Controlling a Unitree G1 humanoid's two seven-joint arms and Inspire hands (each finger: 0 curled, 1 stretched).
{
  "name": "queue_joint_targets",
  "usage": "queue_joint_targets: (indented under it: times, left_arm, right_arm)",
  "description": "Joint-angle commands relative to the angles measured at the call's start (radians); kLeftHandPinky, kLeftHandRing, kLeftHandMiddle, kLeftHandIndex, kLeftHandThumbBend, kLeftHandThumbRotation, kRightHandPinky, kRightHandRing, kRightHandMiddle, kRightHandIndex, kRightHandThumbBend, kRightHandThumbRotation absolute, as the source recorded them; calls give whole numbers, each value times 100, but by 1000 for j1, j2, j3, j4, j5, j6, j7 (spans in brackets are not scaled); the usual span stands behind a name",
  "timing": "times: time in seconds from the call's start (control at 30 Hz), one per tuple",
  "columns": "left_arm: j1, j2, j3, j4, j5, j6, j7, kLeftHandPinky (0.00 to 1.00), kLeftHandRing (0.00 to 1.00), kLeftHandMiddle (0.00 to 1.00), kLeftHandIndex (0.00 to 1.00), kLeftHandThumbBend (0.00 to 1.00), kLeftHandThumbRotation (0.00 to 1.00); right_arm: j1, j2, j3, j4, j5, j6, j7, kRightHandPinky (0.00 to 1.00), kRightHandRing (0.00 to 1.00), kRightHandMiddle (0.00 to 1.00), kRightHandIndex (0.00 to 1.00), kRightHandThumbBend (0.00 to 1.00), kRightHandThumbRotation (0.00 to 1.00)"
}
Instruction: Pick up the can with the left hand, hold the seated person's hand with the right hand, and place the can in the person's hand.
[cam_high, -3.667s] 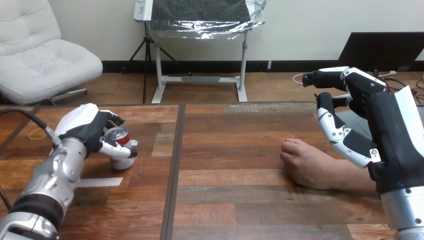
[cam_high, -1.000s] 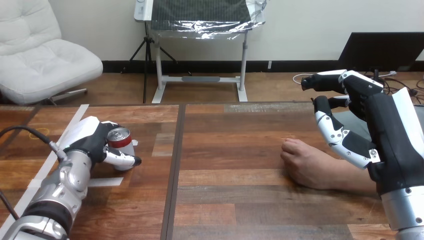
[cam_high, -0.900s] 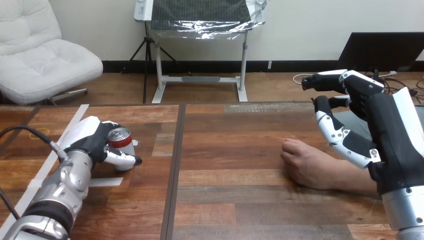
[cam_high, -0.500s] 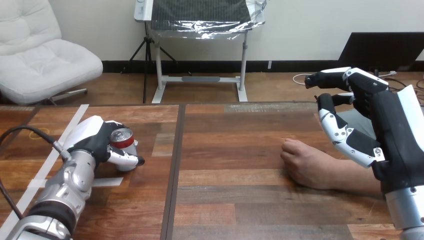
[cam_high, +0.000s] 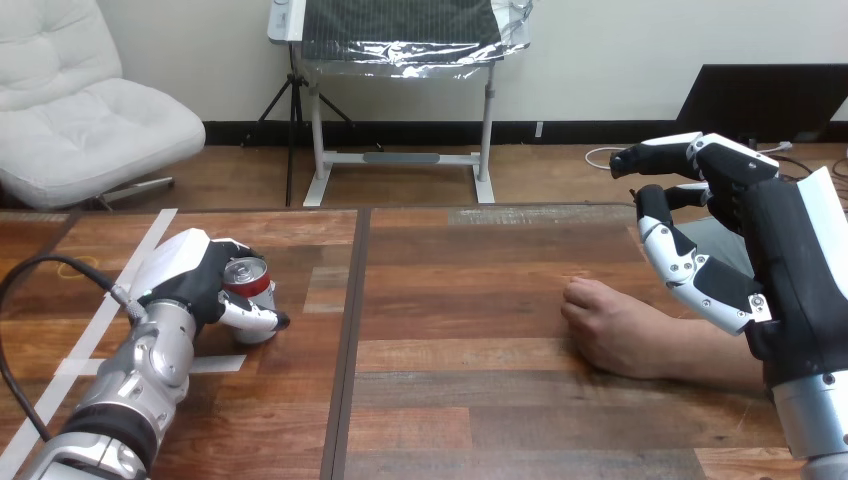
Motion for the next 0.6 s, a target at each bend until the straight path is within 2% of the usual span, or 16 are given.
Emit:
queue_joint_targets:
  times: [0.0,0.2,0.27,0.57]
  left_arm:
    - [-53,-3,7,5,-1,-28,44,60,67,71,71,70,8]
    - [-53,-1,0,11,10,-28,69,53,59,63,63,69,2]
    - [-52,0,-3,14,13,-29,76,46,52,57,58,69,1]
    - [-51,3,-8,10,19,-27,79,35,41,48,51,70,0]
  right_arm:
    - [-50,-24,-12,-41,-1,-4,2,62,74,69,60,20,0]
    - [-50,-26,-13,-41,-2,-3,6,62,74,69,60,20,0]
    - [-51,-26,-13,-40,-3,-4,7,62,74,69,60,20,0]
    - [-54,-23,-10,-35,-3,-5,6,62,74,69,60,20,0]
